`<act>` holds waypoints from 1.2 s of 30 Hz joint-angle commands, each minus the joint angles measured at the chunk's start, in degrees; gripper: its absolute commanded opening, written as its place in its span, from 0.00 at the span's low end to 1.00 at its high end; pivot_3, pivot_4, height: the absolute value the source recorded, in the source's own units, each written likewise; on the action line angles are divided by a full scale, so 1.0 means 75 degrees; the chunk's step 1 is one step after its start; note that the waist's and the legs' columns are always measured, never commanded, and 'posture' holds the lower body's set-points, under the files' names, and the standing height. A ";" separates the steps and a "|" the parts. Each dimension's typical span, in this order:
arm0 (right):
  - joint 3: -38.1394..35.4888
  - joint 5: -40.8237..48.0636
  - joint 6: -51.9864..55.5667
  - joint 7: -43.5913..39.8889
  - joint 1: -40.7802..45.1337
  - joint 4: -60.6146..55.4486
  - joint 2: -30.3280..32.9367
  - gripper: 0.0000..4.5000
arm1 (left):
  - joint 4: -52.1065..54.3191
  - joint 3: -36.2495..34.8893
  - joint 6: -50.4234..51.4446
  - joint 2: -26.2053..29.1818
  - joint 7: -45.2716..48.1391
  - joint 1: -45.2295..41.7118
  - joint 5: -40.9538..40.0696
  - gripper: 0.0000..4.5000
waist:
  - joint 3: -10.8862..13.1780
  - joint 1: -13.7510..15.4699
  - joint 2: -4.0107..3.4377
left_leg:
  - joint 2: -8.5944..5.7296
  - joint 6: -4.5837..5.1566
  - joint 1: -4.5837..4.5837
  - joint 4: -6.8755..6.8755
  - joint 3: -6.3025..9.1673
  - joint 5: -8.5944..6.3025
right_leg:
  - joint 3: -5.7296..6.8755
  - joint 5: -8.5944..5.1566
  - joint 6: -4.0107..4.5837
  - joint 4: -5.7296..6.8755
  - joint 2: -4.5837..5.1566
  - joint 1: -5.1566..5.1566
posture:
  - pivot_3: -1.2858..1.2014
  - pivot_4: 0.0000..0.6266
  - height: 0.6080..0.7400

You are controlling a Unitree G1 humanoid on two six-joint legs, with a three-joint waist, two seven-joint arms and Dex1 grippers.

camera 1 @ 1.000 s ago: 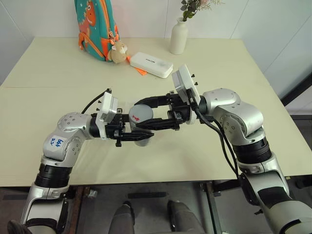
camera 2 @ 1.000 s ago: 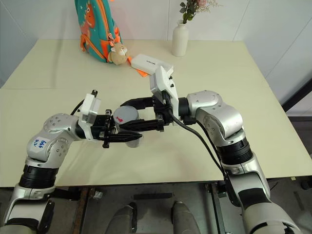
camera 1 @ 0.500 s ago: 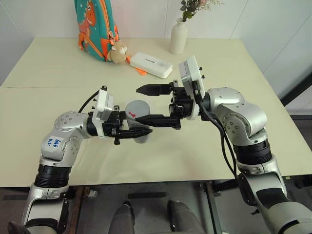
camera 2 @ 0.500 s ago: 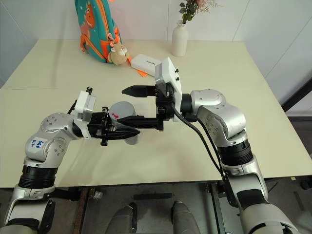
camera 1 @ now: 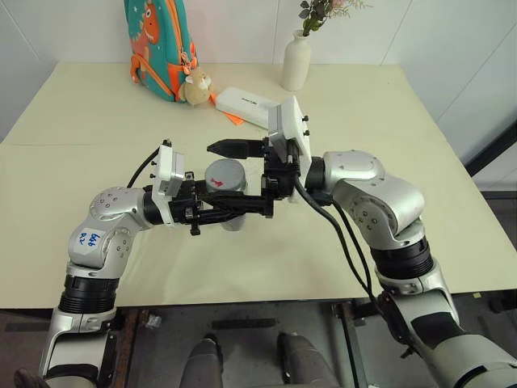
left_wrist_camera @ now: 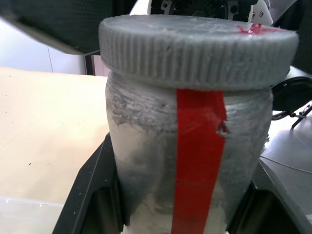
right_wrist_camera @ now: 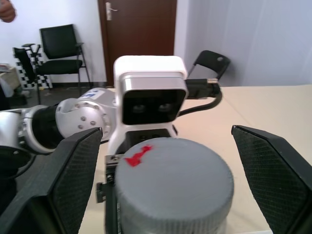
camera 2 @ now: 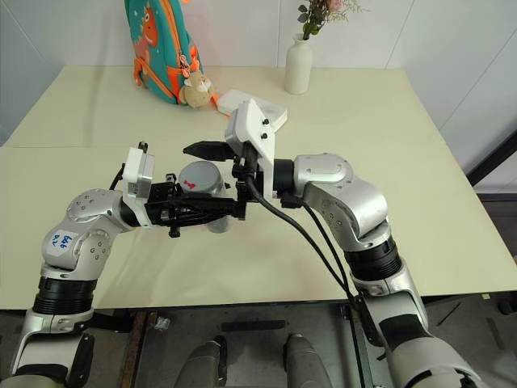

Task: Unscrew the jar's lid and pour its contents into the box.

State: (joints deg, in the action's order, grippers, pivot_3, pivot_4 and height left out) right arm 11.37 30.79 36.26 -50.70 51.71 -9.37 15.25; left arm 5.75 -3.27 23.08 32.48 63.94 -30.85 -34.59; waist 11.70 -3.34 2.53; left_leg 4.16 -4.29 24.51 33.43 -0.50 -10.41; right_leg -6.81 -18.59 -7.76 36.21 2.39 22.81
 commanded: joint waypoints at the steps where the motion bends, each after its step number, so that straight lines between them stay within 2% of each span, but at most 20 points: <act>1: -0.0124 -0.0170 -0.0280 0.0215 0.0272 0.0121 -0.0164 0.99 | 0.0210 -0.0007 -0.0090 -0.0031 -0.0009 -0.0002 -0.0036 0.44 | 0.0000 -0.0001 0.0000 | 0.0000 0.0000 0.0000 0.0000 0.0000 0.0000 | 0.0000 0.0000 0.0000 0.0002 0.0000 0.0000 | 0.52 0.24 1.00; 9: -0.0398 -0.0328 -0.0654 0.0003 0.0231 0.0375 0.0147 0.99 | 0.0252 -0.0053 -0.0097 -0.0042 -0.0008 -0.0040 -0.0134 0.44 | 0.0000 0.0006 0.0000 | 0.0000 0.0000 0.0000 -0.0003 0.0000 0.0000 | 0.0001 -0.0001 0.0002 0.0000 0.0000 0.0000 | 0.52 0.24 1.00; 18: -0.0993 -0.0216 -0.0912 -0.0743 0.0095 0.0931 0.1540 0.99 | 0.0177 -0.0183 -0.0208 0.0050 -0.0007 0.0037 -0.0092 0.44 | 0.0000 -0.0001 0.0000 | 0.0000 0.0000 -0.0001 -0.0002 0.0001 0.0000 | 0.0001 -0.0001 0.0001 0.0000 -0.0001 0.0000 | 0.52 0.24 1.00; 22: -0.1171 0.0111 -0.0706 -0.0999 -0.0098 0.0797 0.1912 0.99 | 0.0064 -0.0273 -0.0252 0.0127 0.0005 0.0015 -0.0042 0.44 | 0.0001 0.0039 0.0000 | -0.0002 0.0001 0.0002 0.0001 -0.0002 -0.0001 | 0.0000 -0.0001 0.0002 -0.0008 0.0003 -0.0002 | 0.52 0.24 1.00; 30: -0.1136 0.1143 0.0108 -0.0965 -0.0227 -0.0101 0.1367 0.99 | 0.0129 -0.0215 -0.0194 0.0217 0.0031 0.0064 0.0032 0.44 | 0.0007 -0.0054 -0.0011 | 0.0013 0.0002 -0.0001 -0.0011 -0.0001 -0.0002 | 0.0000 -0.0002 0.0002 -0.0007 -0.0012 0.0001 | 0.52 0.24 1.00; 36: -0.0624 0.0934 0.0185 -0.0375 -0.0078 -0.0352 0.0521 0.99 | 0.0134 -0.0096 -0.0149 0.0171 0.0046 0.0035 0.0030 0.44 | 0.0007 -0.0020 -0.0011 | 0.0013 0.0000 0.0000 0.0000 -0.0002 -0.0003 | 0.0000 -0.0003 0.0002 0.0000 -0.0011 0.0001 | 0.52 0.24 1.00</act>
State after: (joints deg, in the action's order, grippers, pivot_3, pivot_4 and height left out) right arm 6.00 38.10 38.10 -54.85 50.02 -10.16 20.19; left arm 4.52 -4.01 22.40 33.70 63.92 -30.50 -34.04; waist 11.75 -3.49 2.44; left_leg 4.26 -4.30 24.50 33.45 -0.52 -10.43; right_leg -6.81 -18.62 -7.74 36.23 2.30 22.81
